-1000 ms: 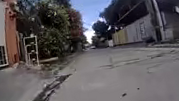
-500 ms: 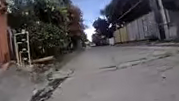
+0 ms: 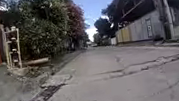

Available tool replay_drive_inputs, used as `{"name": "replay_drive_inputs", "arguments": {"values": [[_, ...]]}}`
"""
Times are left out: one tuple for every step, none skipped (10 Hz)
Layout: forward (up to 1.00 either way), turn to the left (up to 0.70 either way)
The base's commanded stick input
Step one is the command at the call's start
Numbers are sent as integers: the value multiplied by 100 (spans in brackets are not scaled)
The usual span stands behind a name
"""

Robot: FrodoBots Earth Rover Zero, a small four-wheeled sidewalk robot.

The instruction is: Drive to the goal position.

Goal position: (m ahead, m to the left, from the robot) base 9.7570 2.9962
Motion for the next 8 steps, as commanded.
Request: {"name": "replay_drive_inputs", "arguments": {"values": [[85,0],[85,0],[85,0],[85,0],[85,0],[85,0],[85,0],[85,0]]}}
